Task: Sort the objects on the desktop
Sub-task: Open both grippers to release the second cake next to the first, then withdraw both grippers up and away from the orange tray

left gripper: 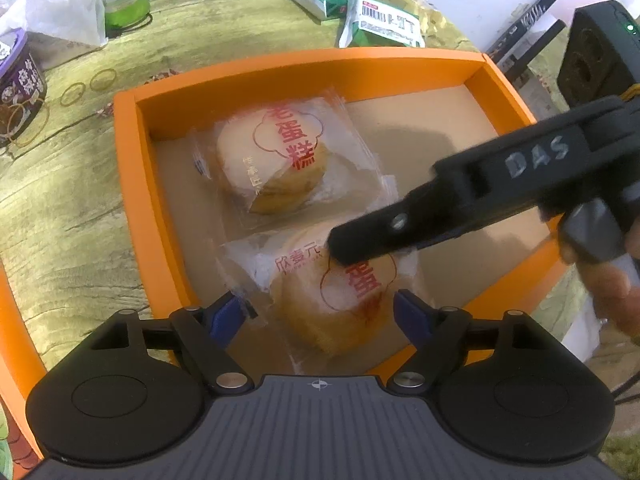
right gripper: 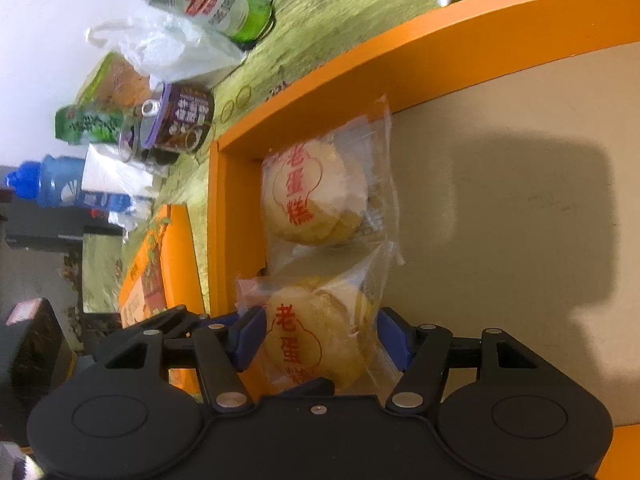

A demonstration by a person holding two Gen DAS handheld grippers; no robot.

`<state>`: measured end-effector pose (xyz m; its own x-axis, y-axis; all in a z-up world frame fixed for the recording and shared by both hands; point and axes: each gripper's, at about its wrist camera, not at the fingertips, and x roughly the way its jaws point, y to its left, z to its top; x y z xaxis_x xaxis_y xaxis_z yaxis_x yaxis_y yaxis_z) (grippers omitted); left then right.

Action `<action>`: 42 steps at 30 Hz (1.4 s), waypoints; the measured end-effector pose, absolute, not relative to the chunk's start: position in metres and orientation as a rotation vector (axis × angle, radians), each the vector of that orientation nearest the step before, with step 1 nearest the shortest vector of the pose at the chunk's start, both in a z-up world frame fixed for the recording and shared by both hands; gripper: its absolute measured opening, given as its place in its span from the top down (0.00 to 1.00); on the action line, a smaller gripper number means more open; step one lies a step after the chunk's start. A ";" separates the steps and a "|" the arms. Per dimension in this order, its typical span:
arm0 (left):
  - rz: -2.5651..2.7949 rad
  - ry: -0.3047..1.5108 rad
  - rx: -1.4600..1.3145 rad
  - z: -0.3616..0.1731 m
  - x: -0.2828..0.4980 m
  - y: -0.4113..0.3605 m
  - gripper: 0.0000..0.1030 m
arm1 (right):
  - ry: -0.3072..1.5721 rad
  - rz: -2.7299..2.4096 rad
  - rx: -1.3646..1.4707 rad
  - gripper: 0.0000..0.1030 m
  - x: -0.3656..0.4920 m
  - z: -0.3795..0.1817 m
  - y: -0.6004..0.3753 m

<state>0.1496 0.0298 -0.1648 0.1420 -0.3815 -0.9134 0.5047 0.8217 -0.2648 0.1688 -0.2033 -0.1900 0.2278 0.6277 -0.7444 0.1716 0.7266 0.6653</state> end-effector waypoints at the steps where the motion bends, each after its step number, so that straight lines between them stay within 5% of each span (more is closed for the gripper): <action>1: -0.639 1.278 0.117 -0.164 0.150 0.031 0.20 | 1.328 0.351 0.747 0.41 0.168 -0.189 -0.207; 11: -0.683 1.299 0.118 -0.160 0.143 0.037 0.19 | 1.358 0.340 0.773 0.41 0.161 -0.198 -0.218; 19: -0.690 1.321 0.107 -0.167 0.145 0.032 0.19 | 1.397 0.352 0.802 0.55 0.157 -0.211 -0.212; 35: -0.718 1.325 0.108 -0.170 0.151 0.033 0.18 | 1.422 0.333 0.897 0.54 0.149 -0.222 -0.208; 42: -0.725 1.321 0.098 -0.166 0.151 0.036 0.18 | 1.399 0.327 0.885 0.43 0.151 -0.210 -0.215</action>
